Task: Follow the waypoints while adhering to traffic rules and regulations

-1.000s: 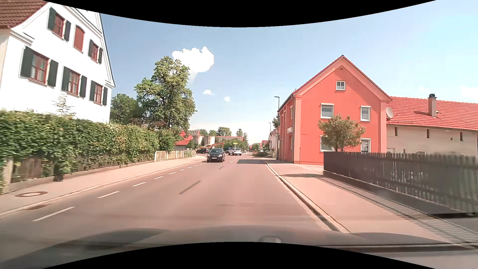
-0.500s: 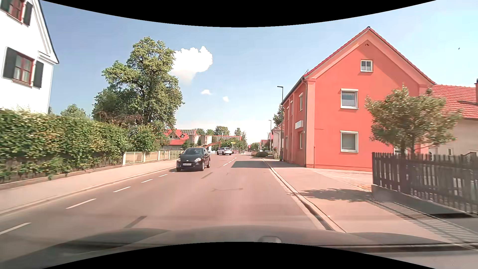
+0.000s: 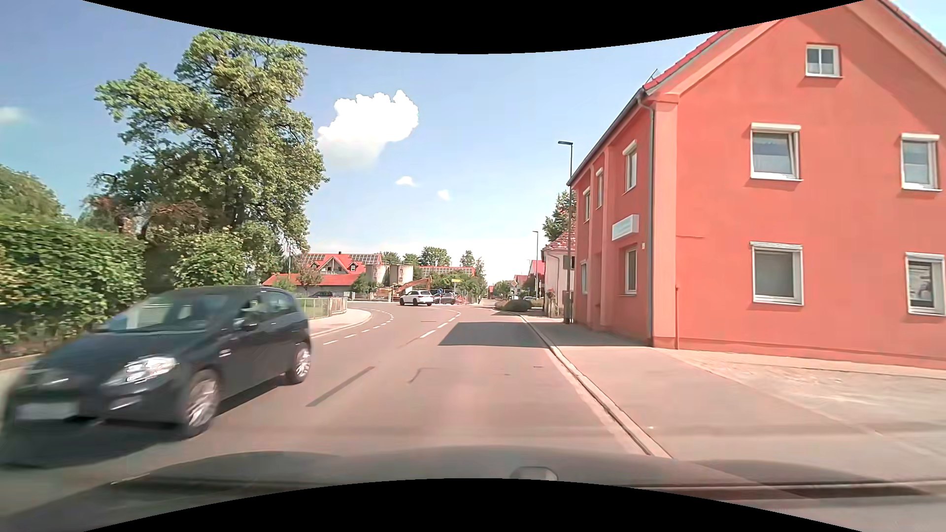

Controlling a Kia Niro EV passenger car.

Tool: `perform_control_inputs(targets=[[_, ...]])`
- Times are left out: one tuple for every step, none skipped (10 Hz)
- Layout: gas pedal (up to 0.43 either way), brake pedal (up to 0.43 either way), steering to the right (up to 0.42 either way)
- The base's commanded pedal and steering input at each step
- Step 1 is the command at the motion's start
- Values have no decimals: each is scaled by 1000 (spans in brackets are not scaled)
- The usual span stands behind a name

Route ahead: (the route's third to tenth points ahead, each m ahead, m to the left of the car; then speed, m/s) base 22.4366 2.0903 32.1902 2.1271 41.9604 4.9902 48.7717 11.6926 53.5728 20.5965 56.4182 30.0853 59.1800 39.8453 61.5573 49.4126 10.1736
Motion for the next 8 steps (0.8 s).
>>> perform_control_inputs(targets=[[118,0,6],[110,0,6],[110,0,6],[110,0,6],[110,0,3],[98,0,1],[98,0,1],[79,0,1]])
